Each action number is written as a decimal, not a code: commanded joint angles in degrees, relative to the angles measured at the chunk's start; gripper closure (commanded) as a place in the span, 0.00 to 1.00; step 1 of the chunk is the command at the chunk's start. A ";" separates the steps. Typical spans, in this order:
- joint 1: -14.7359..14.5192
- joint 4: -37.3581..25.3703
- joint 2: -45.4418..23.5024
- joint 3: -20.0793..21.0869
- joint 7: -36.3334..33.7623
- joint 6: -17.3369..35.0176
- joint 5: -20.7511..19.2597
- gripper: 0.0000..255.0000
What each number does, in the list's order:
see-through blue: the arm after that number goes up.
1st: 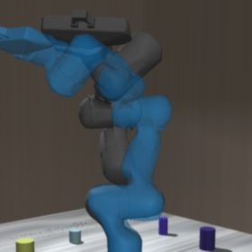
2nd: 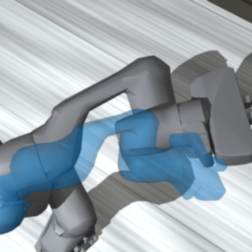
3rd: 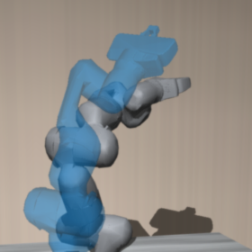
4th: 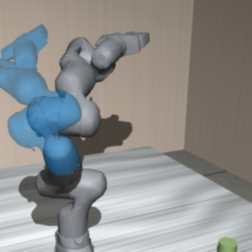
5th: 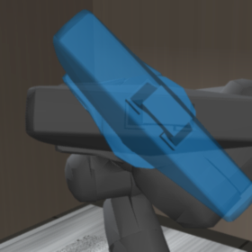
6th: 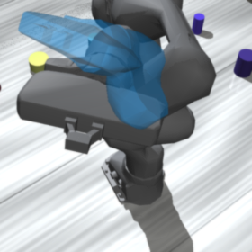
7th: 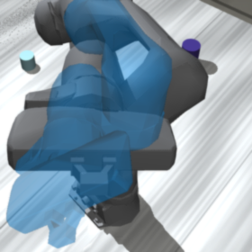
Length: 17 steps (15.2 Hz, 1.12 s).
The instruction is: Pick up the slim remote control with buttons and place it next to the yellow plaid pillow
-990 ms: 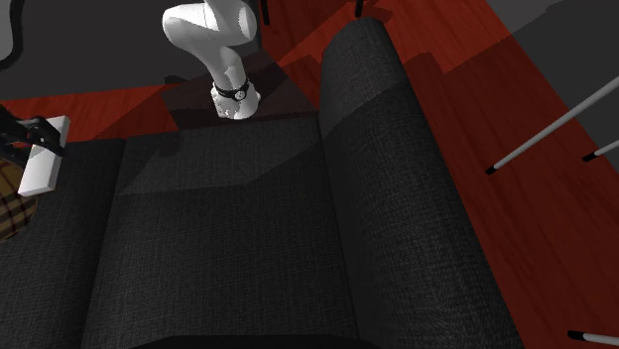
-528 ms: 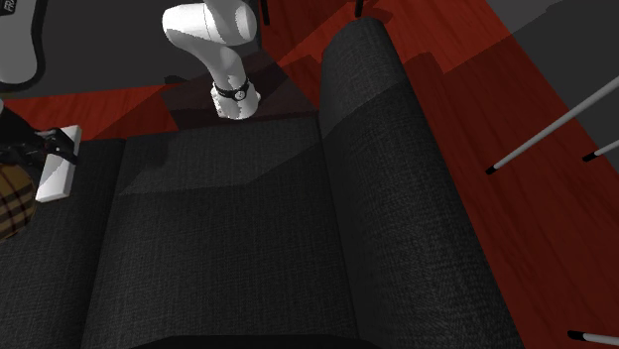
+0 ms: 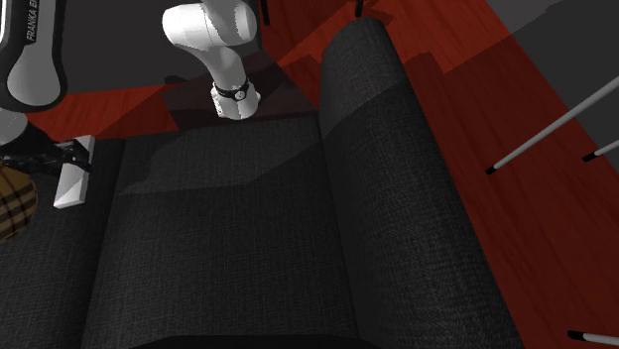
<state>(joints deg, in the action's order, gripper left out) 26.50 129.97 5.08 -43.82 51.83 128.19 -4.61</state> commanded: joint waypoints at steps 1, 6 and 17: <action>-0.11 0.84 -1.10 -0.20 0.56 1.72 0.88 1.00; -0.22 2.44 -4.05 -0.61 2.48 5.50 3.49 1.00; -0.21 2.43 -4.05 -0.60 2.48 5.50 3.49 0.00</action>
<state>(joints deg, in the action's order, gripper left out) 26.29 132.40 1.04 -44.42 54.31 133.69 -1.12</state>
